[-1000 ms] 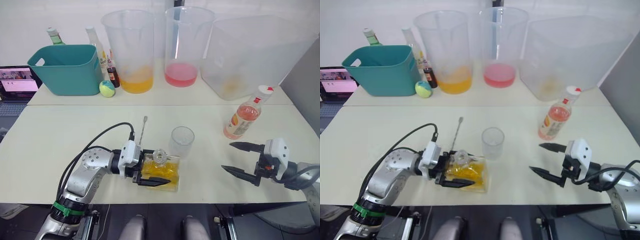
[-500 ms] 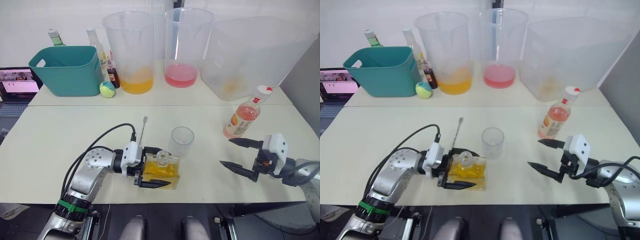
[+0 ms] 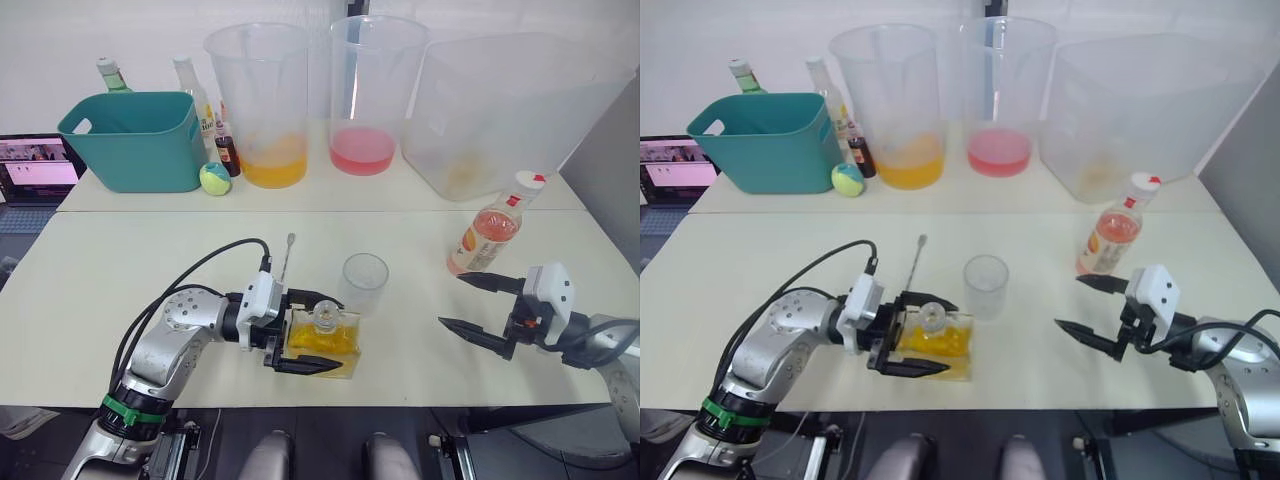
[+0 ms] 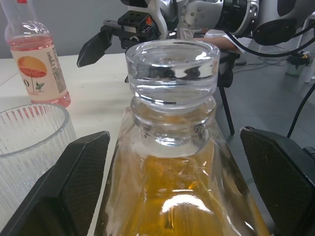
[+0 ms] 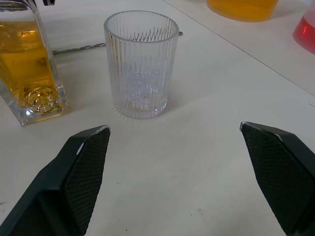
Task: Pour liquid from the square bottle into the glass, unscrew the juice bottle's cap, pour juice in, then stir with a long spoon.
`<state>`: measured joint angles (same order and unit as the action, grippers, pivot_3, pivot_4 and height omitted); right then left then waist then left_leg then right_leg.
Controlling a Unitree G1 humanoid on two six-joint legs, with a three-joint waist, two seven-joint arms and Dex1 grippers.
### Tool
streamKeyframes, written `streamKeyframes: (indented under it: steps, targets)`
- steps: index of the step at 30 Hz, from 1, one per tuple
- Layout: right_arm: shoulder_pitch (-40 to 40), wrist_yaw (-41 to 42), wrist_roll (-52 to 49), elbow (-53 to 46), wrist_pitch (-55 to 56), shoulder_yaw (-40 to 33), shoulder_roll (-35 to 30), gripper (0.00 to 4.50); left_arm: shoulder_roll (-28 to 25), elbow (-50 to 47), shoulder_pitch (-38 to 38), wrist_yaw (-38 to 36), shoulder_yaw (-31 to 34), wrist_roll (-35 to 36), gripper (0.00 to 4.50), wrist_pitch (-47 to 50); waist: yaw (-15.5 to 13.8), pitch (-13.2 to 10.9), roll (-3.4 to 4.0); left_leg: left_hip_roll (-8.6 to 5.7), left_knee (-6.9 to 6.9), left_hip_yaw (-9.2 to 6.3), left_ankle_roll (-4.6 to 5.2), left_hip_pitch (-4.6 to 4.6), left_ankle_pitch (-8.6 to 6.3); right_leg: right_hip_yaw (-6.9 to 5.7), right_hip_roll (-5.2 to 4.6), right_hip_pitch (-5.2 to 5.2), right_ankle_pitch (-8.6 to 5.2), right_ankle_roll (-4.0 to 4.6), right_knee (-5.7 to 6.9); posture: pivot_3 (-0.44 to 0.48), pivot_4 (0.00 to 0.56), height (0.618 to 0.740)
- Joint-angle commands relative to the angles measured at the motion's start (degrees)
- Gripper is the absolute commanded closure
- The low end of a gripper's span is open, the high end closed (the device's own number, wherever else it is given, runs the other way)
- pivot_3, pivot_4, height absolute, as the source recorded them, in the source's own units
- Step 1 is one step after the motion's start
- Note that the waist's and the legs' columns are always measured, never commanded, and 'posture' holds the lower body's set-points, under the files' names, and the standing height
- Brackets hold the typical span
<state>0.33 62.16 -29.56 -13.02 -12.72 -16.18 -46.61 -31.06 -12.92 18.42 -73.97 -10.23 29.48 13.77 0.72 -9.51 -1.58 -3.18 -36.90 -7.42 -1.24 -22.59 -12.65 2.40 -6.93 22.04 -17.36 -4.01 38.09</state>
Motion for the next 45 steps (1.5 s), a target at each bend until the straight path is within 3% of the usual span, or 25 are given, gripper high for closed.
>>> streamKeyframes:
  steps: [1,6,13,19,25,36,37,45]
  targets:
    - [-0.6,-0.39,-0.92,-2.12,-0.26,-0.76,-0.19,0.0,0.2,-1.66,0.3,0.15,-0.02,0.65,0.29,-0.02,0.0,0.0,0.0,0.0,0.0,0.0,0.0,0.0,0.0,0.0,0.0,0.0,0.0,0.0,0.0,0.0,0.15,0.738]
    - [-0.12,-0.86,-1.47,-3.83,-0.95,-0.82,-0.16,0.0,0.4,-1.17,-0.17,0.08,-0.1,0.25,1.7,-0.85,0.01,0.0,0.0,0.0,0.0,0.0,0.0,0.0,0.0,0.0,0.0,0.0,0.0,0.0,0.0,0.0,0.15,0.738]
    - [-3.93,-3.5,-9.11,-13.77,-10.91,0.0,-1.99,0.0,0.08,0.0,-0.73,-0.52,-0.66,-1.37,1.68,-3.6,0.0,0.0,0.01,0.01,0.0,0.0,0.0,0.0,0.0,0.0,0.0,0.0,0.0,0.0,0.0,0.0,0.15,0.738]
    - [-17.4,-12.26,-21.52,-27.37,-26.62,11.13,-0.88,0.0,-0.16,0.32,-0.62,-0.6,-0.76,-1.38,1.68,-3.94,0.05,0.01,0.04,0.07,0.03,-0.07,0.0,-0.01,0.0,-0.03,0.06,0.01,0.0,0.01,-0.03,0.0,0.15,0.738]
    - [-24.36,-18.66,-20.64,-29.46,-31.38,20.09,4.55,0.0,-0.03,0.81,0.11,-0.58,-0.98,-1.25,1.68,-3.95,0.03,0.02,0.05,0.01,0.01,-0.09,0.0,-0.09,0.0,-0.03,0.02,0.1,0.0,0.01,-0.03,0.0,0.15,0.738]
    - [-26.79,-20.21,-15.22,-28.2,-30.5,24.89,7.63,0.0,-0.21,1.63,0.8,-1.19,-1.03,-1.3,1.68,-3.99,0.04,0.02,0.05,0.0,0.01,-0.11,0.0,-0.09,0.0,-0.04,0.03,0.12,0.0,0.01,0.0,0.0,0.15,0.738]
    - [-26.74,-20.2,-14.82,-28.13,-30.32,24.88,7.8,0.54,-0.26,1.64,0.81,-1.23,-1.0,-1.31,1.68,-3.99,0.05,0.02,0.05,0.01,0.01,-0.11,0.0,-0.09,0.0,-0.05,0.03,0.12,0.0,0.01,0.0,0.0,0.15,0.738]
    - [-26.69,-19.78,-13.57,-28.49,-29.7,24.61,8.92,3.22,-0.68,1.71,0.79,-1.65,-1.02,-1.33,1.68,-4.09,0.12,0.02,0.06,0.02,0.02,-0.11,0.0,-0.08,0.0,-0.05,0.04,0.13,0.01,0.02,0.01,0.0,0.15,0.738]
